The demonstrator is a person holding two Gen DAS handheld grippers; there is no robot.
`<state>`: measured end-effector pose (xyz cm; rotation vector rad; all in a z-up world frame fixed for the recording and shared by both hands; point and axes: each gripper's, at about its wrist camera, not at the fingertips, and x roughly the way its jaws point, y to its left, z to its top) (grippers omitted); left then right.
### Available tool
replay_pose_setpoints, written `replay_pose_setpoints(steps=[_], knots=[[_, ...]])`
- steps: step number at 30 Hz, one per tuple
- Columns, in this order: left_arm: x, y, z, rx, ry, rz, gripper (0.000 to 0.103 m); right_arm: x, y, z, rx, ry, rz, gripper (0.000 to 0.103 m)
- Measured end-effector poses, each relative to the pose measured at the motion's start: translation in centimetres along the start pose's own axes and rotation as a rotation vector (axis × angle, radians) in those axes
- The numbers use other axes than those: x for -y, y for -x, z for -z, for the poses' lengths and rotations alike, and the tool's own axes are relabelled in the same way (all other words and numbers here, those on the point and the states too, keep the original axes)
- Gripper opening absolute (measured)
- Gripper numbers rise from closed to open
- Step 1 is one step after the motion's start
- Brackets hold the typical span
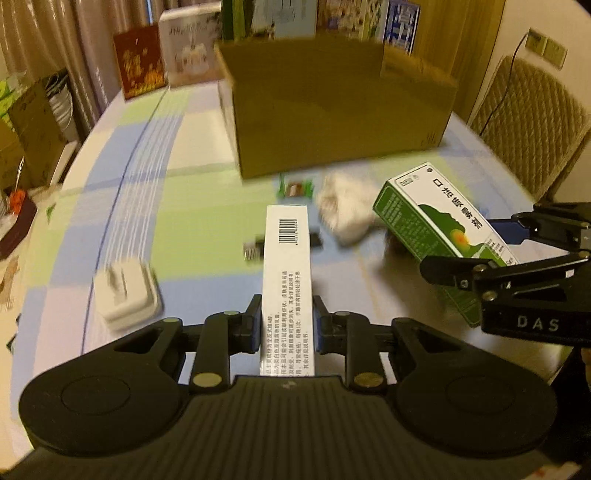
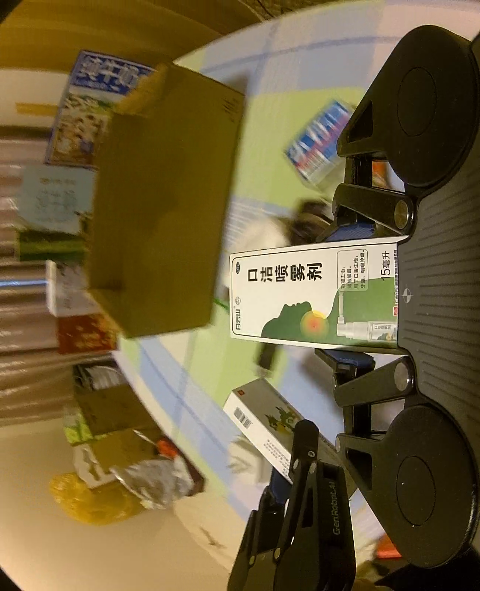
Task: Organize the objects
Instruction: 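Carry both boxes over the cardboard box and open both tools to drop them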
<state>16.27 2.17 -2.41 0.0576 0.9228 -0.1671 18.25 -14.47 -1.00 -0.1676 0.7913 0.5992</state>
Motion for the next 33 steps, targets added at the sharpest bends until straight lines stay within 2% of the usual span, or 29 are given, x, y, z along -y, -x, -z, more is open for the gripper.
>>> replay_pose_setpoints(steps=[5, 9, 11, 16, 23, 33], knots=[[-0.1, 1.3, -6.3, 0.058, -0.016, 0.015, 0.021, 3.1, 2.0, -6.4, 0.047, -0.067, -0.019, 0.052], [0.1, 1.5, -11.7, 0.104, -0.034, 0.016, 0.021, 5.5, 2.5, -12.0, 0.089, -0.065, 0.019, 0.052], [0.1, 0.9, -14.3, 0.121, -0.042, 0.009, 0.021, 7.0, 1.7, -14.6, 0.093, -0.082, 0.029, 0.052], [-0.1, -2.0, -19.4, 0.122, -0.047, 0.034, 0.021, 10.6, -1.9, -18.4, 0.085, -0.150, 0.032, 0.052], [-0.3, -8.2, -23.0, 0.087, -0.045, 0.026, 0.021, 14.1, -8.2, -20.2, 0.045, -0.206, 0.056, 0.052], [-0.5, -13.5, -24.6, 0.051, -0.033, 0.054, 0.021, 15.9, -13.5, -18.9, -0.022, -0.228, 0.067, 0.052]])
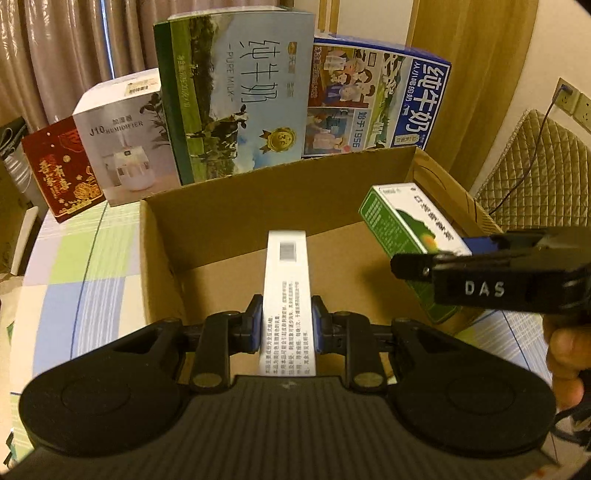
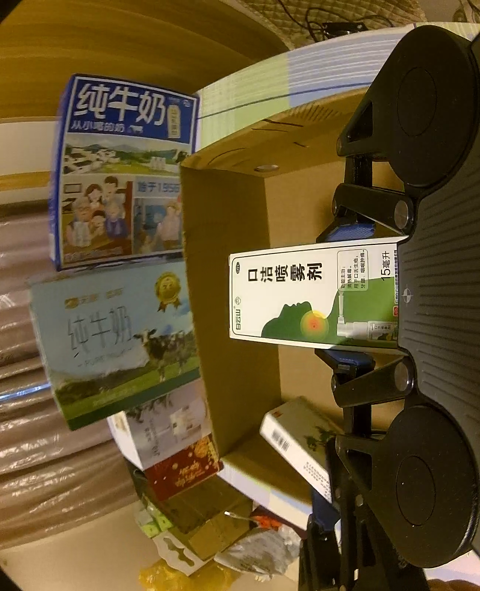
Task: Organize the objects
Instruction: 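Carry both boxes over the cardboard box and open both tools to drop them, then withdraw both tools from the cardboard box back over the table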
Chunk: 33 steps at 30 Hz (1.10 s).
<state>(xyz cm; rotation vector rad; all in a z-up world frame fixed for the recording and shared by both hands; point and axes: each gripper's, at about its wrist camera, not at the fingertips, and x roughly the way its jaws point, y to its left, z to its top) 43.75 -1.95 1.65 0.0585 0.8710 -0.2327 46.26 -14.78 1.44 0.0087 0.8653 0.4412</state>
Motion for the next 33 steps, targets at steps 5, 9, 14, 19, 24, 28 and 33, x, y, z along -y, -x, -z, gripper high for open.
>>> replay_pose_setpoints(steps=[5, 9, 14, 19, 24, 28, 33], knots=[[0.2, -1.2, -0.3, 0.003, 0.007, -0.003, 0.021, 1.0, -0.8, 0.3, 0.030, -0.039, -0.009, 0.056], [0.0, -0.8, -0.6, 0.036, 0.029, -0.015, 0.022, 1.6, 0.4, 0.4, 0.079, -0.062, -0.007, 0.072], [0.0, 1.1, -0.4, 0.050, 0.026, -0.027, 0.022, 1.4, 2.6, 0.6, 0.091, -0.064, -0.010, 0.073], [0.0, 4.5, 0.8, 0.069, 0.037, -0.035, 0.022, 0.4, 6.3, 1.9, 0.103, -0.042, -0.002, 0.075], [0.0, 8.8, 3.0, 0.093, 0.053, -0.044, 0.027, -0.7, 11.1, 4.3, 0.124, -0.031, -0.002, 0.080], [0.3, 12.4, 5.8, 0.115, 0.078, -0.056, 0.035, -1.7, 15.1, 7.1, 0.146, -0.049, -0.016, 0.085], [1.1, 16.5, 10.3, 0.144, 0.082, -0.066, 0.054, -2.7, 19.3, 11.8, 0.181, -0.090, -0.015, 0.090]])
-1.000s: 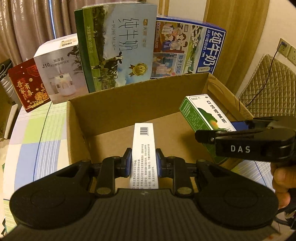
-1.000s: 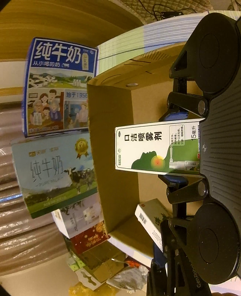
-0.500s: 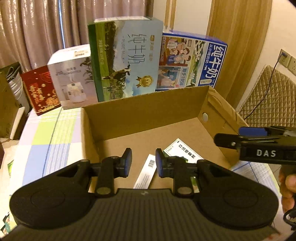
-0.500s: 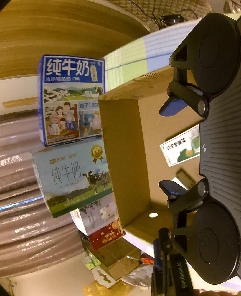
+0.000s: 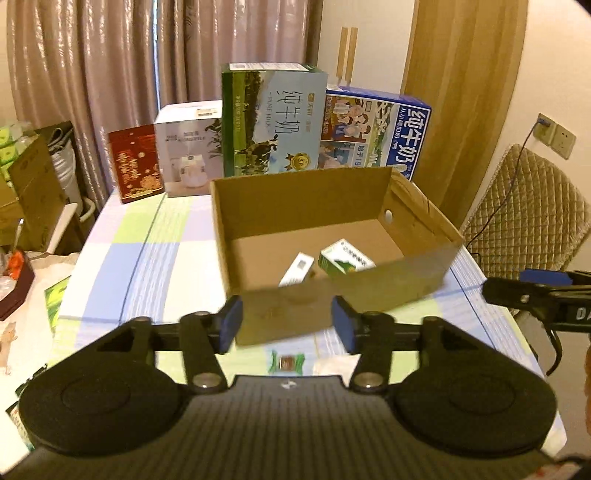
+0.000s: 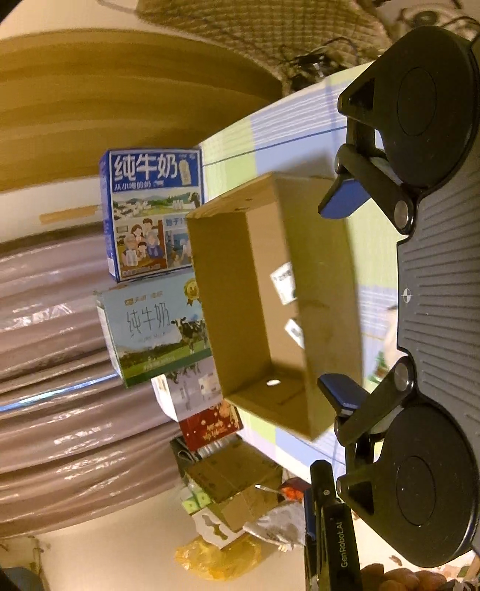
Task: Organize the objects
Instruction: 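Withdraw both tools from the cardboard box back over the table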
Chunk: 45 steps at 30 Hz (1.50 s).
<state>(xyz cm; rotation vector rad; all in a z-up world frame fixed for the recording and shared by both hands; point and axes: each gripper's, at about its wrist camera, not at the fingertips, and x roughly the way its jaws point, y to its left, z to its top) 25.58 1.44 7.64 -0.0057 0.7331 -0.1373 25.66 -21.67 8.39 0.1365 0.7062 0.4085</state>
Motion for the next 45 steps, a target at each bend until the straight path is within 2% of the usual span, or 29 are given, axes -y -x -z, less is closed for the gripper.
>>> replay_pose_setpoints(steps=[4, 6, 9, 14, 23, 31, 45], knots=[[-0.1, 3.0, 3.4, 0.011, 0.004, -0.024, 0.064, -0.6, 3.0, 3.7, 0.010, -0.007, 0.012, 0.092], [-0.2, 4.5, 5.1, 0.024, 0.000, -0.045, 0.076, -1.0, 4.1, 5.7, 0.012, -0.001, 0.028, 0.092], [-0.7, 6.3, 7.6, 0.040, 0.012, -0.075, 0.086, -1.4, 5.1, 8.5, -0.001, -0.021, 0.033, 0.093], [-1.6, 7.9, 11.6, 0.031, 0.053, -0.119, 0.092, -2.2, 5.3, 12.1, -0.011, -0.027, 0.043, 0.093], [-1.7, 7.8, 16.0, 0.004, 0.045, -0.146, 0.096, -3.1, 4.6, 16.3, 0.000, -0.010, 0.076, 0.093], [-2.1, 5.5, 17.2, -0.020, 0.040, -0.152, 0.096, -2.8, 2.0, 17.7, -0.029, 0.028, 0.117, 0.092], [-4.0, 0.6, 18.5, -0.064, 0.018, -0.166, 0.096, -2.8, -4.6, 18.1, -0.119, 0.073, 0.182, 0.060]])
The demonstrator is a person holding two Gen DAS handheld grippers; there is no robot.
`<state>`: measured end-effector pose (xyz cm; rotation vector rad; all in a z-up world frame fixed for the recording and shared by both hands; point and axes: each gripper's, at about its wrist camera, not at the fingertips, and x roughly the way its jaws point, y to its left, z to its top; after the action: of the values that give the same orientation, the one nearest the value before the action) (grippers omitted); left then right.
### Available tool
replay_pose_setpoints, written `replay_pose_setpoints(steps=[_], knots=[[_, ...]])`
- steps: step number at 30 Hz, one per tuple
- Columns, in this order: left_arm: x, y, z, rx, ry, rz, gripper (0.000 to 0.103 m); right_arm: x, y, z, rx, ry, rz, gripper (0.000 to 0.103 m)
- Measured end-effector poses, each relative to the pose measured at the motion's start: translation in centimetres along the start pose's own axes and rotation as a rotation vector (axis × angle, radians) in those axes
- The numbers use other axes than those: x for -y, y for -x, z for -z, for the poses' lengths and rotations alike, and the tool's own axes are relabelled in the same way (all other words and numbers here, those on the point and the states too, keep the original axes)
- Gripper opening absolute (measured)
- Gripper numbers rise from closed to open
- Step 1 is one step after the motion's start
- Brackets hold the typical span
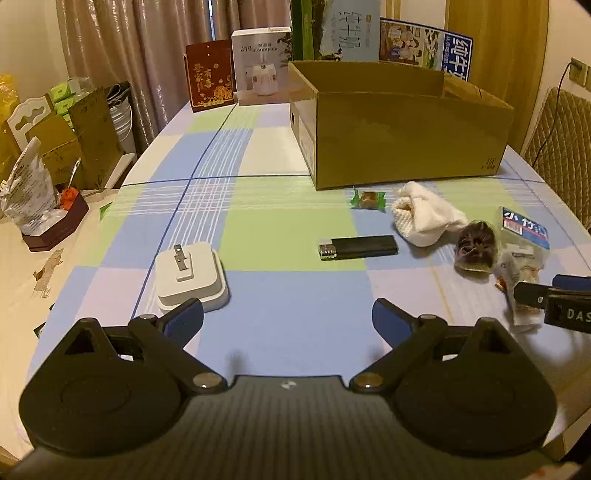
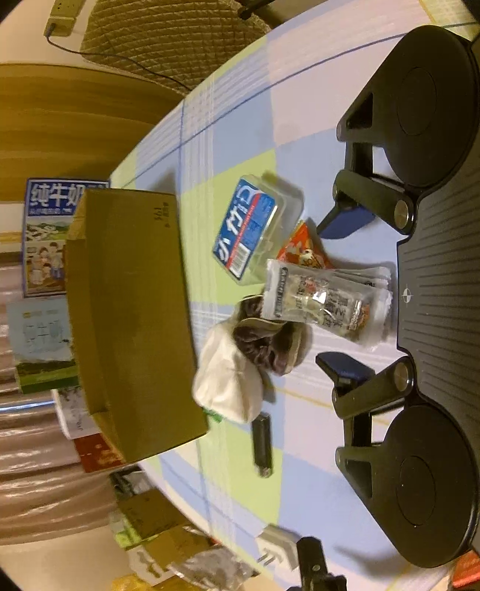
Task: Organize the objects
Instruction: 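Withdraw both tools from the cardboard box back over the table, then grasp the white plug adapter with the left tool while the right tool grasps the snack packet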
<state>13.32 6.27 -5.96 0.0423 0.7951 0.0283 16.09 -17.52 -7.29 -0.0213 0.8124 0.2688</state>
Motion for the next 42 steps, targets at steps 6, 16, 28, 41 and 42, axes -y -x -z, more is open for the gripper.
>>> replay_pose_setpoints(steps=[6, 16, 28, 41, 42], knots=[[-0.4, -0.9, 0.1, -0.007, 0.007, 0.006, 0.096, -0.5, -1.5, -0.2, -0.020, -0.002, 0.023, 0.049], [-0.6, -1.3, 0.2, -0.009, 0.025, 0.004, 0.096, -1.6, -1.2, 0.2, -0.023, 0.040, 0.038, 0.034], [-3.5, -1.8, -0.8, 0.007, 0.066, -0.114, 0.096, -3.8, 0.4, -0.2, 0.056, 0.057, -0.030, 0.033], [-7.6, -7.8, -2.1, -0.084, 0.126, -0.124, 0.068, -6.2, -1.2, -0.6, 0.042, 0.075, -0.099, 0.033], [-7.6, -8.0, -2.1, -0.087, 0.125, -0.126, 0.064, -6.3, -1.3, -0.6, 0.039, 0.073, -0.101, 0.033]])
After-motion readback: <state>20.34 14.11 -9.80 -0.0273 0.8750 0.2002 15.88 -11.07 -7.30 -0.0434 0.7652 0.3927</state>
